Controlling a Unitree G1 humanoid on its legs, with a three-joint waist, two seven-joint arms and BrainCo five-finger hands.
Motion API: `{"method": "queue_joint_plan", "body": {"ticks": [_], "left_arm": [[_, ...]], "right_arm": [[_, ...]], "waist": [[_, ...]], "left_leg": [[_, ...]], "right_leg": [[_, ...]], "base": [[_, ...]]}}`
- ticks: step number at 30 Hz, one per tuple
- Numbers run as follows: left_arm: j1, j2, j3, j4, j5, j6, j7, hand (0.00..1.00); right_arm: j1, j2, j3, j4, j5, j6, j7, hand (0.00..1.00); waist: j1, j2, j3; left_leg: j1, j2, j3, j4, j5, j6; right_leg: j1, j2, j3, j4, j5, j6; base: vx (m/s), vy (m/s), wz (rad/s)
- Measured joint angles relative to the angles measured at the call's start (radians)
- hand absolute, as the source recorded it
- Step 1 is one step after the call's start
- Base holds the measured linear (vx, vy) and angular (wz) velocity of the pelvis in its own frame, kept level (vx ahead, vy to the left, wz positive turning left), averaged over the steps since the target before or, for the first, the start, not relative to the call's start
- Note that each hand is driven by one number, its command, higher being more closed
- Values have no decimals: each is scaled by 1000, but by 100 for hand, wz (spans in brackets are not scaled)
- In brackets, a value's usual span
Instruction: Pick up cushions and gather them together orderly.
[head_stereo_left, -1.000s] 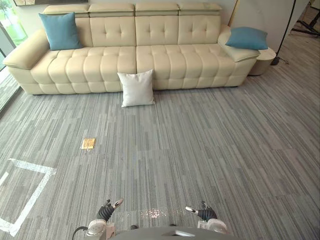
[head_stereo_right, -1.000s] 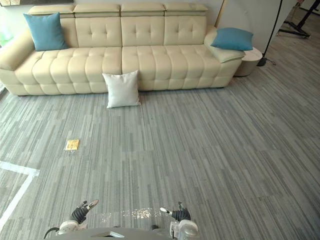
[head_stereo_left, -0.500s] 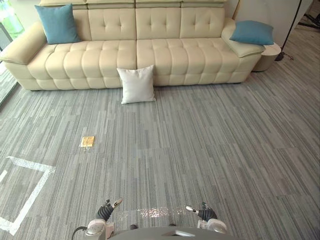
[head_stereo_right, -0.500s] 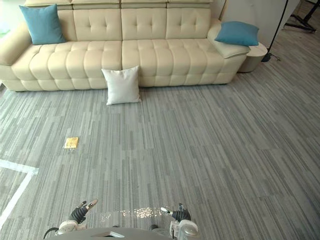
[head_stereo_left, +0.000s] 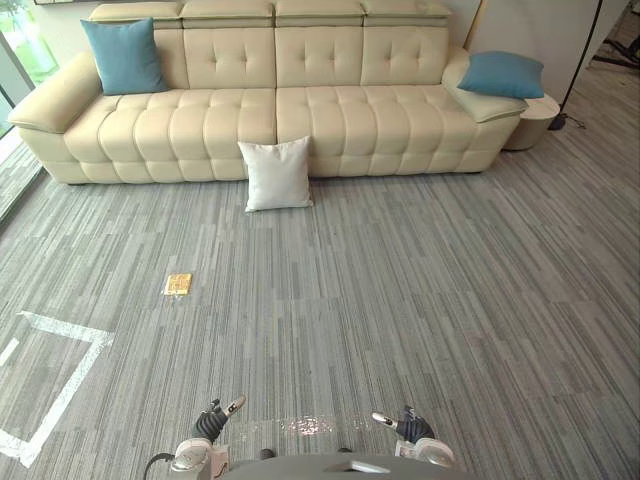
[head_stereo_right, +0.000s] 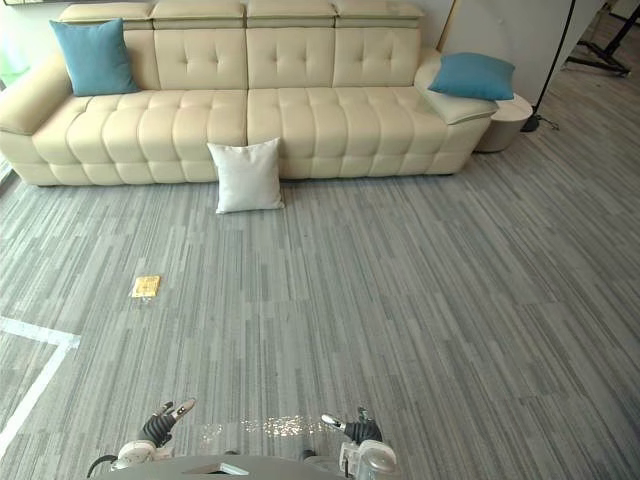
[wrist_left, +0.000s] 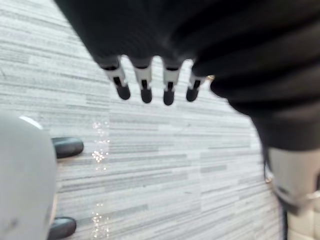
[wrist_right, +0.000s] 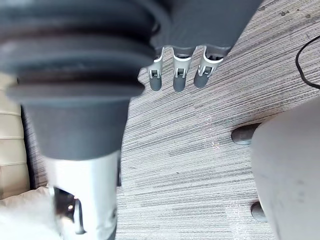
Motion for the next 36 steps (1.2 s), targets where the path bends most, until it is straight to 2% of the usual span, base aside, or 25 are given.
{"method": "queue_joint_plan", "body": {"ticks": [6, 10, 11, 13, 14, 15, 16, 17, 18, 20, 21, 22, 23, 24, 25, 26, 27, 29, 30, 31, 32, 33, 34, 35, 36], "left_arm": [[-4, -1, 0, 3, -2, 7, 1, 0], [-6, 0, 22, -3, -19, 6, 1, 0], [-7, 1, 37, -7, -20, 7, 1, 0], [-3, -3, 94, -28, -31, 6, 1, 0], [-2, -5, 102, -33, -32, 7, 1, 0], [-1, -8, 129, -56, -44, 7, 2, 0], [-2, -13, 140, -67, -51, 5, 1, 0], [-2, -25, 155, -91, -69, 3, 3, 0], [-1, -29, 155, -94, -77, 3, 2, 0], [-4, -41, 153, -97, -98, -4, 2, 0], [-7, -41, 153, -98, -106, -5, 2, 0], [-7, -43, 154, -98, -116, -5, 3, 0], [-10, -44, 155, -98, -129, -6, 3, 0], [-11, -42, 155, -99, -138, -7, 4, 0], [-15, -41, 160, -102, -140, -18, 4, 0], [-18, -30, 168, -101, -138, -23, 5, 0], [-20, -23, 179, -100, -138, -23, 5, 0], [-24, -9, 199, -86, -138, -15, 11, 0], [-23, -8, 197, -83, -137, -11, 17, 0], [-17, 2, 193, -72, -136, 1, 22, 0], [-11, 6, 192, -69, -135, 5, 22, 0], [-2, 11, 185, -60, -135, 8, 24, 0], [-1, 12, 177, -55, -135, 8, 24, 0], [-1, 7, 167, -55, -134, 11, 25, 0], [-1, -2, 145, -54, -133, 12, 23, 0]], "right_arm": [[-1, 0, -3, -2, 12, 0, 0, 0], [-1, 9, -32, -3, 34, -1, 0, 0], [-1, 14, -39, -3, 34, -1, 1, 0], [7, 15, -41, -22, 41, 0, 1, 0], [11, 15, -41, -32, 42, 0, 0, 0], [23, 18, -41, -65, 43, -1, -1, 0], [23, 17, -40, -79, 43, 1, -1, 0], [22, 6, -44, -80, 45, 1, -3, 0], [23, -1, -44, -79, 45, 2, -4, 0], [17, -13, -39, -80, 49, 4, -5, 0], [13, -14, -37, -80, 50, 12, -6, 0], [11, -14, -36, -80, 50, 15, -7, 0], [9, -14, -29, -79, 51, 19, -7, 0], [7, -17, -27, -78, 51, 19, -7, 0], [-6, -9, -29, -68, 50, 19, -7, 0], [-16, 9, -30, -61, 50, 19, -6, 0], [-20, 18, -31, -60, 50, 18, -6, 0], [-23, 31, -42, -44, 49, 19, -6, 0], [-24, 33, -45, -42, 49, 19, -5, 0], [-24, 37, -49, -41, 49, 18, -2, 0], [-24, 38, -49, -42, 48, 18, -1, 0], [-23, 39, -45, -46, 48, 18, 1, 0], [-24, 35, -38, -53, 48, 17, 1, 0], [-19, 31, -37, -76, 47, 17, 1, 0], [-19, 20, -30, -91, 47, 10, 1, 0]], "waist": [[-3, 5, 9], [-4, 0, 27], [-3, -5, 31], [17, -2, 48], [20, -4, 50], [19, -8, 62], [24, -25, 70], [35, 1, 92], [38, 3, 90], [48, 20, 93], [50, 26, 96], [53, 30, 97], [66, 32, 98], [75, 27, 95], [83, 21, 88], [73, -4, 80], [68, -16, 77], [69, -43, 64], [74, -48, 60], [74, -53, 58], [73, -54, 58], [69, -53, 59], [64, -52, 61], [59, -44, 67], [50, -25, 79]], "left_leg": [[1, 5, -8, 0, -1, -1], [-13, 12, -21, 20, -27, -21], [-38, 15, -17, 69, -55, -22], [-117, 46, 6, 287, -164, -44], [-131, 53, 14, 326, -178, -51], [-214, 74, 57, 515, -185, -62], [-266, 90, 79, 613, -202, -73], [-323, 118, 120, 699, -248, -66], [-342, 122, 130, 699, -256, -61], [-424, 121, 135, 582, -227, -53], [-452, 117, 126, 454, -169, -67], [-457, 118, 116, 394, -143, -73], [-471, 125, 112, 360, -62, -82], [-474, 115, 116, 386, -23, -67], [-494, 92, 115, 437, -37, -30], [-534, 65, 119, 503, -94, 32], [-545, 51, 123, 523, -114, 42], [-537, 11, 144, 573, -182, 85], [-517, -1, 148, 573, -203, 91], [-465, -18, 154, 564, -243, 99], [-434, -23, 159, 559, -260, 102], [-356, -34, 163, 533, -290, 108], [-316, -38, 163, 516, -299, 110], [-234, -41, 163, 469, -309, 112], [-133, -38, 161, 396, -310, 112]], "right_leg": [[-4, 3, -14, 24, -19, -8], [-49, 3, -30, 143, -99, -23], [-61, 0, -29, 170, -121, -22], [-85, 2, -19, 254, -179, -36], [-84, 3, -20, 263, -187, -37], [-79, -4, -24, 289, -214, -52], [-68, -5, -27, 288, -219, -59], [-36, -8, -27, 283, -231, -62], [-28, -13, -27, 282, -237, -58], [-10, -51, -19, 276, -269, -29], [3, -67, -2, 254, -281, -14], [12, -73, 7, 239, -285, -7], [31, -82, 40, 208, -293, 5], [42, -93, 63, 185, -302, -1], [53, -109, 93, 163, -312, -27], [33, -127, 126, 203, -296, -34], [16, -141, 133, 230, -292, -27], [-16, -175, 184, 333, -260, 18], [-31, -183, 199, 393, -244, 33], [-75, -188, 222, 549, -190, 106], [-109, -186, 239, 655, -149, 148], [-199, -168, 264, 907, -86, 209], [-239, -159, 253, 1013, -90, 202], [-304, -141, 212, 1152, -124, 140], [-365, -121, 134, 1217, -179, 55]], "base": [[-35, -43, 7], [-69, -49, 16], [-43, -60, -1], [-19, -57, -12], [31, -28, 10], [41, -44, 26], [107, -19, 31], [122, 17, 14], [134, 77, 2], [201, 169, -20], [356, 296, -32], [435, 372, -43], [420, 345, -49], [476, 345, -58], [547, 299, -41], [543, 283, -19], [551, 283, 11], [530, 280, 19], [640, 287, 2], [526, 211, -9], [596, 210, -18], [360, 102, -19], [436, 102, -25], [483, 81, -25], [404, 60, -24]]}}
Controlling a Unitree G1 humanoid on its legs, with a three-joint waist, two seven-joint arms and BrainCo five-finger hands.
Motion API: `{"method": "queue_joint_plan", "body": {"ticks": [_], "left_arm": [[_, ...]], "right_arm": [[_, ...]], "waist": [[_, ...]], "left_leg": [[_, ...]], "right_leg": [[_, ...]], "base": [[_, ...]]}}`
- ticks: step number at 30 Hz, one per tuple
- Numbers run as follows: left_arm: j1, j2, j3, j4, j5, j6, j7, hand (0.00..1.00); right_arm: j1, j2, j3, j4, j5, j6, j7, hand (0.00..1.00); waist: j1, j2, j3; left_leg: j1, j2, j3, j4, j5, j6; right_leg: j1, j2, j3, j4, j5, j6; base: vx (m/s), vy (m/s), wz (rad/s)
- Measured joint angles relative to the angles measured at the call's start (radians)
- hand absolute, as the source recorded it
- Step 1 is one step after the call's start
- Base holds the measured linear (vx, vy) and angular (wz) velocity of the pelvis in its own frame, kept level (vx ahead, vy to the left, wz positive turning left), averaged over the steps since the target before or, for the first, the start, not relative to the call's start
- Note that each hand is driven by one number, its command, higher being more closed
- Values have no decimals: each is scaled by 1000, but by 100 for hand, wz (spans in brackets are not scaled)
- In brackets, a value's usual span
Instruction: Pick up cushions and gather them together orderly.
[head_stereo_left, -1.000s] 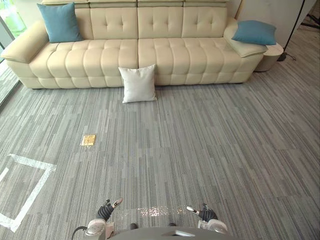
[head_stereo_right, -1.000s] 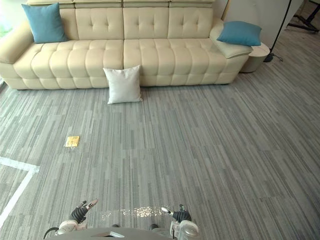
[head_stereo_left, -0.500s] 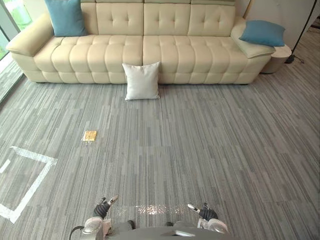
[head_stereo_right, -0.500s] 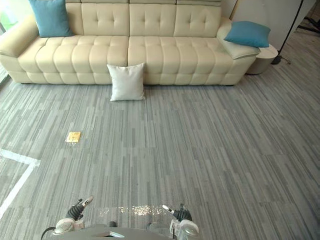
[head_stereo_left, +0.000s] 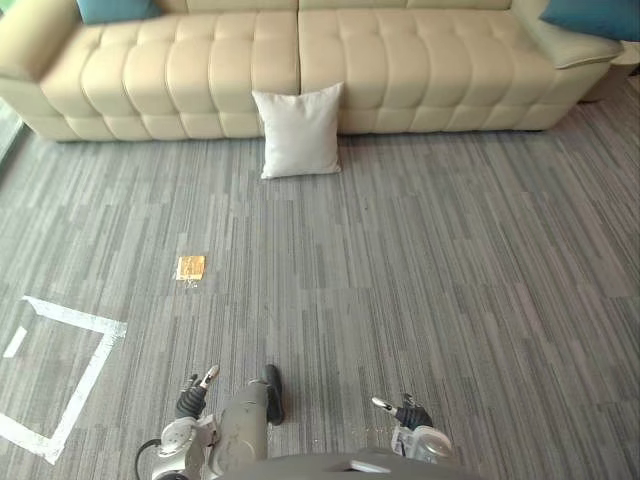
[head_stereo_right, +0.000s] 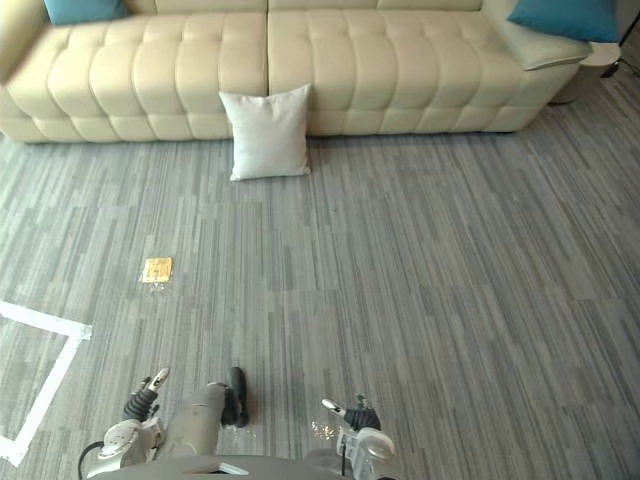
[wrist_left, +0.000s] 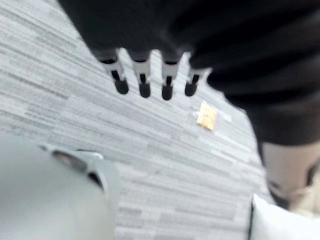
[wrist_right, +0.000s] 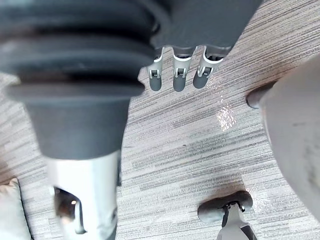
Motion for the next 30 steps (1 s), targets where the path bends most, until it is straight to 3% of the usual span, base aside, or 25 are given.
{"method": "queue_joint_plan", "body": {"ticks": [3, 5, 6, 8, 9, 10, 11, 13, 14, 15, 16, 17, 19, 20, 23, 25, 26, 27, 28, 30], "left_arm": [[-8, -25, -20, 1, 1, 0, -2, 0], [-36, -45, -30, 10, 19, 0, -1, 0], [-42, -51, -34, 11, 28, 0, -2, 0], [-51, -71, -62, 10, 66, -2, -3, 0], [-51, -71, -62, 10, 68, -2, -3, 0], [-51, -74, -57, 14, 79, -3, -3, 0], [-53, -79, -47, 27, 91, -2, -4, 0], [-51, -97, -26, 29, 98, -2, -4, 0], [-51, -107, 16, 26, 97, -2, -3, 0], [-50, -111, 33, 18, 98, -1, -3, 0], [-41, -122, 63, -8, 97, -2, -3, 0], [-34, -125, 83, -29, 95, -2, -3, 0], [-26, -121, 95, -55, 90, -4, -3, 0], [-20, -118, 96, -76, 77, -6, -3, 0], [-12, -108, 101, -80, 66, -11, -3, 0], [0, -102, 97, -76, 65, -14, -3, 0], [2, -95, 97, -74, 56, -15, -2, 0], [2, -93, 77, -72, 56, -15, -2, 0], [3, -92, 70, -69, 56, -16, -3, 0], [-3, -86, 68, -67, 46, -17, -5, 0]], "right_arm": [[12, -8, 11, -49, -4, -11, 1, 0], [22, -5, 10, -79, 4, -22, 2, 0], [21, -4, 10, -86, 4, -24, 2, 0], [19, -4, 10, -81, 3, -19, 1, 0], [18, -4, 10, -79, 4, -19, 2, 0], [10, -6, 8, -73, 3, -18, 2, 0], [7, -7, -8, -80, 4, -20, 3, 0], [6, -14, -24, -98, 4, -20, 2, 0], [8, -10, -28, -108, 2, -11, 2, 0], [8, -7, -29, -108, 2, -9, 2, 0], [11, -9, -26, -107, 3, -8, 1, 0], [15, -9, -19, -106, 3, -7, 0, 0], [23, -4, -7, -105, 3, -6, 0, 0], [28, 0, 2, -104, 4, 1, 0, 0], [16, -4, -11, -64, 3, 5, 0, 0], [14, -4, -13, -45, 3, 10, -1, 0], [14, -4, -13, -39, 3, 10, -1, 0], [13, -8, -11, -26, 3, 10, -1, 0], [12, -10, -9, -25, 2, 9, -2, 0], [10, -7, -7, -8, 3, 10, -2, 0]], "waist": [[-30, 24, 12], [-55, 25, 15], [-63, 26, 14], [-72, 13, 15], [-72, 11, 17], [-75, 13, 16], [-74, 32, 18], [-75, 70, 27], [-77, 87, 26], [-76, 90, 26], [-67, 101, 30], [-61, 104, 32], [-38, 95, 34], [-23, 78, 34], [-3, 78, 33], [16, 71, 35], [19, 69, 35], [23, 78, 32], [25, 86, 28], [37, 83, 23]], "left_leg": [[150, 16, -21, -105, -2, -8], [224, 40, -52, -154, -2, -9], [237, 48, -63, -165, -2, -9], [326, 61, -123, -224, -14, -33], [335, 61, -129, -225, -15, -35], [371, 80, -159, -223, -20, -51], [382, 104, -166, -193, 3, -89], [364, 150, -170, -81, 28, -135], [280, 190, -199, 148, 99, -194], [238, 203, -212, 254, 154, -210], [149, 245, -213, 496, 214, -252], [79, 284, -182, 665, 202, -257], [21, 309, -129, 753, 163, -245], [-31, 312, -88, 764, 132, -233], [-177, 297, 23, 583, 53, -186], [-226, 233, 29, 289, 51, -186], [-239, 209, 19, 179, 79, -189], [-258, 175, -17, -50, 166, -202], [-284, 174, -32, -111, 193, -204], [-303, 176, -51, -113, 314, -181]], "right_leg": [[-125, 39, -147, -62, -82, -64], [-225, 77, -204, -300, -92, -82], [-238, 82, -210, -392, -70, -81], [-238, 83, -198, -776, 86, -78], [-239, 83, -193, -779, 111, -82], [-226, 89, -181, -733, 222, -109], [-237, 91, -196, -638, 171, -125], [-209, 109, -230, -579, 104, -156], [-160, 131, -250, -565, 38, -176], [-134, 143, -251, -573, 22, -183], [-57, 180, -244, -612, -2, -195], [27, 216, -234, -664, -12, -208], [117, 241, -202, -727, -20, -220], [177, 248, -171, -780, -26, -229], [326, 235, -89, -913, -6, -200], [415, 191, -34, -989, -12, -181], [442, 175, -23, -1018, -15, -170], [492, 154, -7, -1075, -24, -151], [510, 153, 5, -1094, -34, -135], [554, 138, 32, -1118, -59, -114]], "base": [[366, -4, 12], [552, -120, 55], [480, -136, 82], [592, -228, 95], [767, -325, 66], [518, -242, 45], [627, -305, 48], [654, -325, 24], [589, -286, 8], [585, -250, -12], [670, -251, -38], [637, -226, -53], [405, -123, -59], [404, -59, -64], [456, 32, -74], [482, 163, -72], [498, 210, -56], [484, 250, -41], [609, 368, -46], [545, 374, -41]]}}
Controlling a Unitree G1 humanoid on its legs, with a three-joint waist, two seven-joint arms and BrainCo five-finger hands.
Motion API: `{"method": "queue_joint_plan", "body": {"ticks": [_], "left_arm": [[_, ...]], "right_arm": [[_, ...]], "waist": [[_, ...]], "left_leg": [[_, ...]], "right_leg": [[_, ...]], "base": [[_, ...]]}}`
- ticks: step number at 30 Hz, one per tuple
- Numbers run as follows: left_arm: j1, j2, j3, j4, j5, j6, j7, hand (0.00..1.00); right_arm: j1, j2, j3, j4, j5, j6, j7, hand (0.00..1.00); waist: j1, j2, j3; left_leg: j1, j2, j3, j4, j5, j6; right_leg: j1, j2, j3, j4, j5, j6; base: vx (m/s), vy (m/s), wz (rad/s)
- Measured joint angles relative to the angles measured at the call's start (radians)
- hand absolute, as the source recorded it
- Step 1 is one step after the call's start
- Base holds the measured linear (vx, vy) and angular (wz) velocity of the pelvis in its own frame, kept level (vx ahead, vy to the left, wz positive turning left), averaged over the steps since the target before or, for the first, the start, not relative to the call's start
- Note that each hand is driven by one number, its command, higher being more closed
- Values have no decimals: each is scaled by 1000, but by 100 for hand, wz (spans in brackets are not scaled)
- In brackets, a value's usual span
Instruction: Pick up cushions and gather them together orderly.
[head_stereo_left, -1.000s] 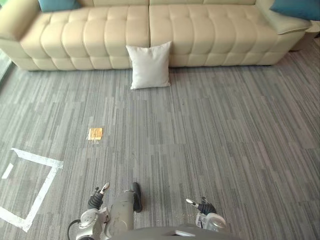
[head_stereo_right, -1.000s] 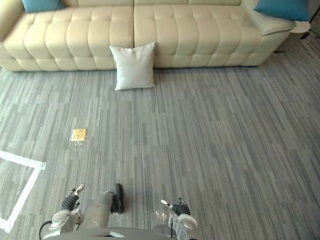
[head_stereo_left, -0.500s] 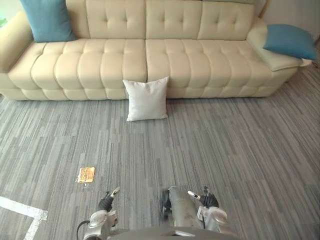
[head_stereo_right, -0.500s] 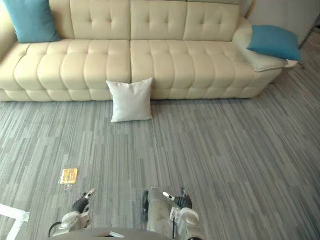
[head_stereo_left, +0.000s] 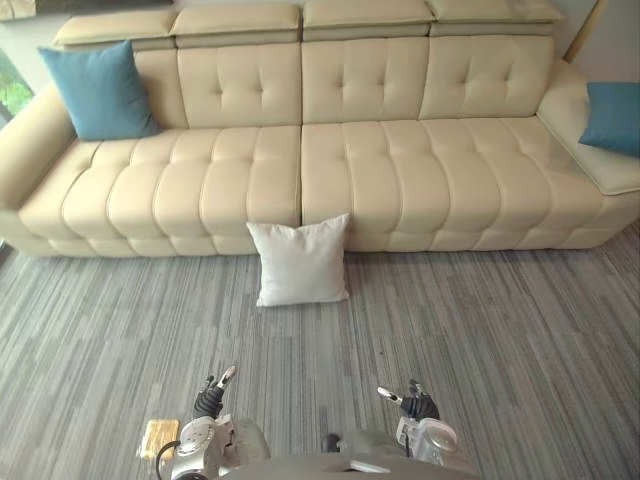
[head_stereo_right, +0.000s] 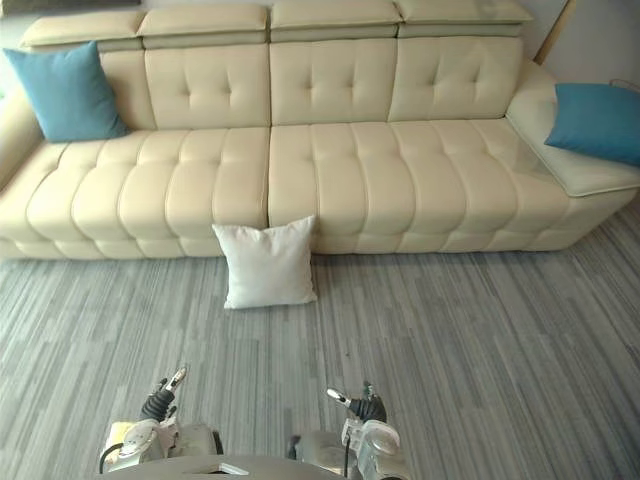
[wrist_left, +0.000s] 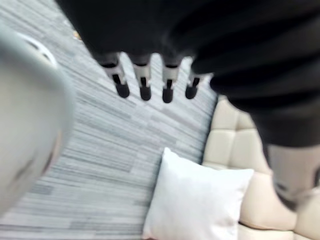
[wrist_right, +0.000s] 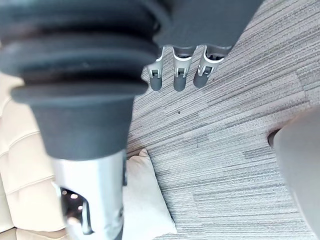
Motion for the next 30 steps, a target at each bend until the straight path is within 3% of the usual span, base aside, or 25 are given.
{"method": "queue_joint_plan", "body": {"ticks": [1, 2, 4, 6, 7, 8, 10, 12, 13, 15, 16, 17, 18, 19, 22, 24, 30], "left_arm": [[-1, 5, -11, 2, 0, 0, 0, 0], [-1, 32, -21, 6, 0, 0, -5, 0], [-2, 47, -20, 11, 1, 1, -6, 0], [-6, 50, -22, 31, 0, 1, -4, 0], [-7, 56, -28, 48, 1, 6, -4, 0], [-7, 65, -37, 61, 1, 11, -3, 0], [1, 80, -66, 77, 1, 13, -3, 0], [1, 76, -79, 76, 1, 13, -5, 0], [1, 72, -79, 76, 1, 13, -5, 0], [2, 54, -75, 73, 0, 13, -4, 0], [4, 54, -74, 73, 0, 13, -4, 0], [10, 56, -59, 65, -1, 12, -4, 0], [13, 58, -52, 64, -1, 11, -4, 0], [7, 53, -26, 67, 0, 12, -4, 0], [28, -6, 7, 69, 5, 12, -6, 0], [35, -17, 12, 69, 13, 12, -7, 0], [32, -1, -17, 76, 18, 12, -16, 0]], "right_arm": [[-1, 4, 0, 23, 0, 0, 0, 0], [0, 17, 6, 24, 0, 0, 3, 0], [6, 24, -2, 32, 0, 0, 2, 0], [4, 22, -10, 48, 0, 1, 3, 0], [-4, 21, -13, 49, -3, 0, 4, 0], [-13, 15, -11, 48, -5, -2, 6, 0], [-9, 2, 9, 39, -11, -2, 13, 0], [-8, 3, 18, 19, -12, -2, 16, 0], [-9, 4, 19, 17, -12, -2, 16, 0], [-9, 2, 17, 14, -11, -2, 15, 0], [-8, 3, 17, 14, -11, -1, 15, 0], [1, 9, 19, 14, -11, -1, 15, 0], [6, 15, 20, 14, -11, -2, 15, 0], [15, 25, 18, 11, -11, -2, 15, 0], [45, -14, -8, 7, -10, -2, 14, 0], [53, -18, -14, 0, -10, -2, 14, 0], [54, -18, -29, 18, -11, -2, 14, 0]], "waist": [[2, -15, -14], [-6, -52, -32], [-6, -76, -45], [-9, -79, -46], [-18, -79, -40], [-23, -74, -33], [-30, -61, -25], [-31, -61, -24], [-32, -62, -24], [-46, -61, -23], [-46, -61, -23], [-42, -82, -33], [-36, -95, -37], [-25, -112, -43], [-28, -27, -65], [-30, -15, -71], [-29, -28, -69]], "left_leg": [[5, -20, 0, 2, 62, 37], [3, -64, -1, 7, 76, 74], [4, -103, 15, 61, 22, 129], [46, -133, 32, 99, -52, 157], [104, -155, 31, 90, -92, 163], [168, -162, 32, 83, -120, 163], [305, -175, 33, 18, -138, 162], [403, -171, 20, -52, -138, 162], [410, -169, 14, -55, -140, 158], [433, -150, -21, -50, -158, 130], [438, -145, -27, -49, -162, 123], [449, -149, -32, -46, -178, 99], [454, -156, -34, -45, -185, 90], [471, -153, -47, -36, -212, 75], [495, -65, -56, -44, -240, 40], [511, -45, -60, -57, -237, 33], [544, -47, -121, -91, -211, 27]], "right_leg": [[3, -16, 9, 10, 0, 0], [-23, -57, 11, 62, 6, -9], [-72, -90, 37, 189, 18, -3], [-154, -103, 73, 436, 67, 81], [-219, -109, 87, 637, 119, 173], [-279, -113, 70, 798, 100, 165], [-354, -115, -11, 914, 20, 124], [-440, -109, -116, 803, -54, 84], [-456, -108, -127, 769, -59, 83], [-495, -97, -138, 560, -48, 74], [-493, -92, -135, 500, -24, 69], [-485, -88, -125, 356, 106, 56], [-486, -93, -120, 323, 177, 43], [-476, -97, -119, 324, 191, 60], [-390, -17, -160, 203, 202, 40], [-367, 2, -170, 181, 204, 33], [-310, -3, -218, 165, 196, 25]], "base": [[559, 373, -28], [555, 364, -16], [556, 343, 3], [533, 306, 1], [461, 273, -8], [440, 257, -10], [453, 202, 1], [371, 80, 19], [232, -13, 40], [265, -73, 55], [343, -137, 44], [220, -113, 20], [351, -279, 12], [226, -238, 3], [192, -194, 2], [127, -132, 11], [44, -43, 27]]}}
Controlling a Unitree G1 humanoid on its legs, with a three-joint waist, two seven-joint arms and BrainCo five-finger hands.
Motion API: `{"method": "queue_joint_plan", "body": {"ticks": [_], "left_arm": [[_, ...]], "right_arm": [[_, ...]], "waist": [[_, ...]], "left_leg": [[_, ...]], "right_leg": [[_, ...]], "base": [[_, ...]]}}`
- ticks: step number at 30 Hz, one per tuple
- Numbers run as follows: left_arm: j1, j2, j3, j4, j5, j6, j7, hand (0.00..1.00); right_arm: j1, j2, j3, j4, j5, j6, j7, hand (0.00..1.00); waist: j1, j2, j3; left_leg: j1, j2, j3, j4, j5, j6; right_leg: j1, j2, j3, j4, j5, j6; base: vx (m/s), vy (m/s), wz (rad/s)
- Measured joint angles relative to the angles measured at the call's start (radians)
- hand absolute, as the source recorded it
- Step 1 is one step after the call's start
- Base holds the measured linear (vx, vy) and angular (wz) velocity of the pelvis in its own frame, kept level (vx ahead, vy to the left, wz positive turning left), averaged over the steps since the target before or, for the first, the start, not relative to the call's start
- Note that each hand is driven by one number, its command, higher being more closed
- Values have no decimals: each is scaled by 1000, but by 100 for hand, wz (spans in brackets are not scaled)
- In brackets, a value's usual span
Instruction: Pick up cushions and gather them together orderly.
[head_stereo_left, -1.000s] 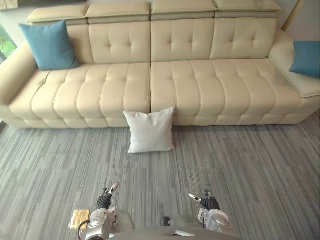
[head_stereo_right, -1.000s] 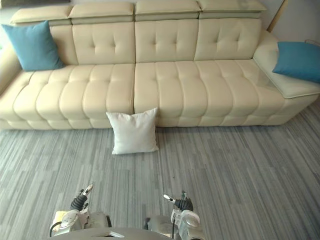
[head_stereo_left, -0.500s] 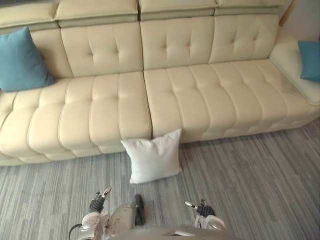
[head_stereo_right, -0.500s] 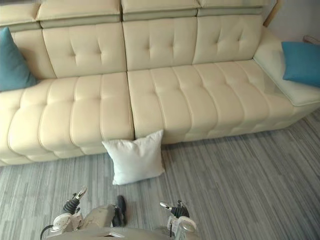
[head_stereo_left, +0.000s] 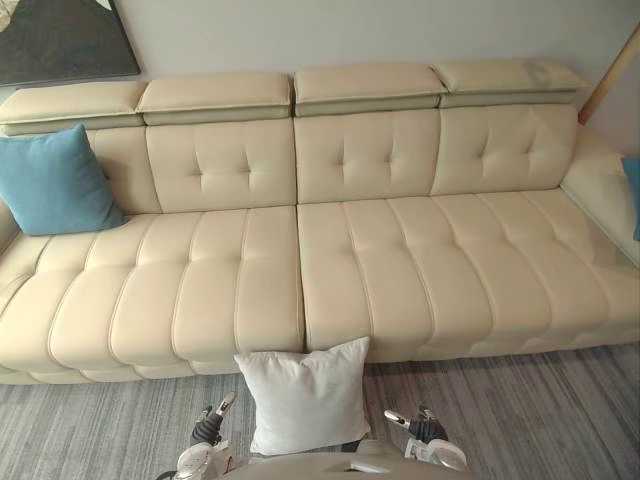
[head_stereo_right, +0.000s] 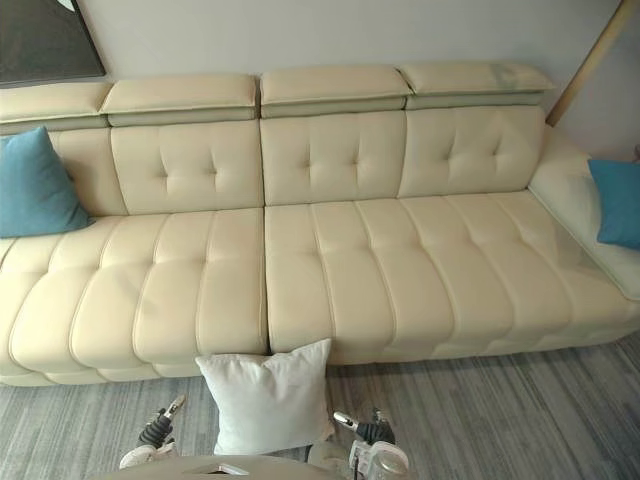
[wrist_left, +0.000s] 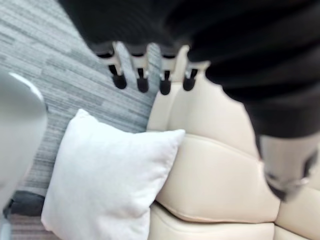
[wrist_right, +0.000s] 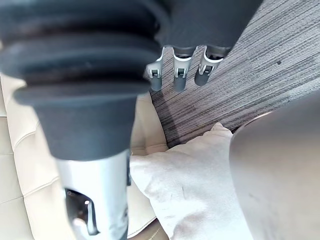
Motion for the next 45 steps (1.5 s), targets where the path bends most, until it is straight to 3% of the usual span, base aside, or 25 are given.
{"method": "queue_joint_plan", "body": {"ticks": [7, 9, 10, 14, 17, 26, 32, 37, 45], "left_arm": [[-17, 52, -64, -7, -8, -2, 11, 0], [-37, 70, -64, -13, -23, -2, 23, 0], [-63, 79, -62, -20, -32, -2, 26, 0], [-172, 114, -83, -51, -98, -2, 62, 0], [-249, 154, -92, -97, -130, -6, 69, 0], [-539, 277, -80, -171, -185, -43, 98, 0], [-754, 333, -79, -216, -186, -54, 116, 0], [-836, 352, -91, -230, -188, -54, 127, 0], [-953, 352, -226, -267, -223, -68, 137, 0]], "right_arm": [[-12, 12, 30, -17, 0, -7, -13, 0], [-18, 21, 46, -54, 0, -8, -22, 0], [-29, 17, 59, -85, 0, -8, -22, 0], [-132, -17, 76, -173, 12, -10, -61, 0], [-202, -48, 75, -240, 36, -19, -80, 0], [-510, -149, 23, -275, 89, -45, -160, 0], [-726, -259, -14, -272, 88, -46, -256, 0], [-877, -285, 19, -230, 87, -43, -264, 0], [-1040, -276, 157, -231, 69, -38, -306, 0]], "waist": [[5, -35, 26], [12, -45, 53], [14, -69, 79], [26, -64, 174], [31, -64, 217], [29, -59, 313], [18, -33, 396], [15, -29, 406], [21, -16, 414]], "left_leg": [[-65, -38, -43, -6, 31, 12], [-150, -45, -49, 80, 6, 10], [-218, -44, -56, 163, -26, 10], [-535, -12, -73, 493, -136, 9], [-657, 2, -70, 596, -171, 11], [-993, 21, -59, 731, -163, 11], [-1243, 37, -40, 866, -163, 14], [-1425, 45, -42, 943, -167, 24], [-1637, 45, -52, 1005, -141, 30]], "right_leg": [[-45, -44, -34, 12, 7, 12], [-117, -62, -36, 77, -9, 13], [-161, -70, -40, 116, -22, 13], [-413, -73, -54, 311, -63, -4], [-527, -75, -49, 390, -75, -9], [-851, -67, -28, 466, -24, -34], [-1089, -81, -18, 586, -32, -37], [-1268, -81, -10, 658, -31, -39], [-1479, -87, 0, 720, -19, -36]], "base": [[-85, 17, 20], [-145, -2, 12], [-275, 0, 25], [-229, -3, 6], [-128, -2, -5], [-69, 13, -8], [-48, 52, 5], [-113, 12, 1], [-115, -2, 4]]}}
